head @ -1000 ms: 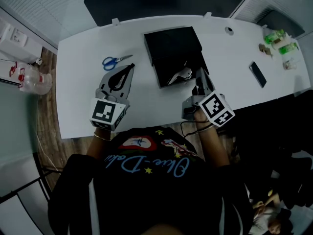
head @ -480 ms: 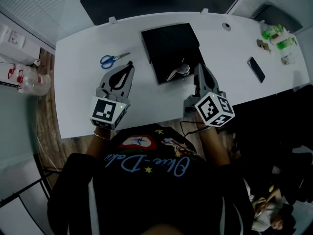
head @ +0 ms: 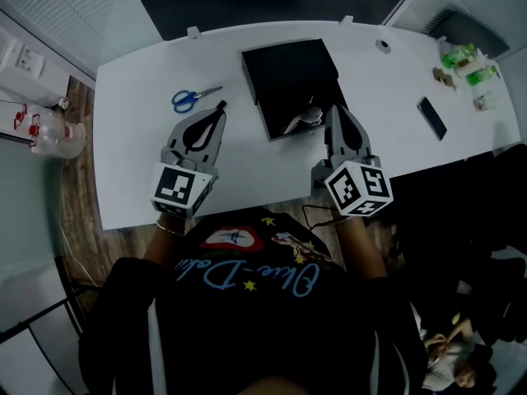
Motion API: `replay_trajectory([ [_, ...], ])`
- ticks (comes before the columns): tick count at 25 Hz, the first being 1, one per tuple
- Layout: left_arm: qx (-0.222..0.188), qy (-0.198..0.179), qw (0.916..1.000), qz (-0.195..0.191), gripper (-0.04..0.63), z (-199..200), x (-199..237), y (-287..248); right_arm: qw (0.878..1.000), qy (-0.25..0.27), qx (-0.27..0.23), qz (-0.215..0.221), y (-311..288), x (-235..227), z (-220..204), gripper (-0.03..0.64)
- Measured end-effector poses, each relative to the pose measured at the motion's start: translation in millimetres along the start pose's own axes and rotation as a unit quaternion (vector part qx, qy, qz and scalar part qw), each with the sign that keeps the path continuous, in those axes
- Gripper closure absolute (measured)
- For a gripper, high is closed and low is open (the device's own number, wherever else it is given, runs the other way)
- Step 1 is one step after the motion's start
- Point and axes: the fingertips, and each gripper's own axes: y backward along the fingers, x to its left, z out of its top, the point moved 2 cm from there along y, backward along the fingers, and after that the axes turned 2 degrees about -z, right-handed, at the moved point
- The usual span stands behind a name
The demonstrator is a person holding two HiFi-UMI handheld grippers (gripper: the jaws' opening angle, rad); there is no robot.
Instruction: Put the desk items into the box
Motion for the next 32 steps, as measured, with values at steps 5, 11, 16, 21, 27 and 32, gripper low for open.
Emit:
replay_trajectory([
  [5, 0.003, -0.001, 1.0, 0.003, 0.588, -3, -1, 8, 1.0, 0.001, 0.001, 0.006, 2, 5, -3, 0.607],
  [11, 0.003, 0.001, 1.0, 0.006, 0.588, -2, -4, 16, 1.0, 0.001, 0.001, 0.009, 8, 10, -4, 0.607],
  [16, 0.006, 0.002, 1.0, 0.005, 0.588, -4, -8, 21, 1.0, -0.004, 0.006, 0.01, 14, 13, -9, 0.607],
  [21, -0.001, 0.007, 0.9999, 0.008, 0.588, -4, -7, 26, 1.0, -0.002, 0.005, 0.012, 18, 18, -10, 0.607],
  [27, 0.006, -0.005, 0.9998, 0.019, 0.588, 0, -4, 37, 1.0, -0.008, 0.007, 0.019, 18, 25, -14, 0.607],
  [32, 0.007, -0.022, 0.9988, 0.043, 0.588, -8, 3, 52, 0.999, -0.006, 0.005, 0.047, 13, 38, -16, 0.607],
])
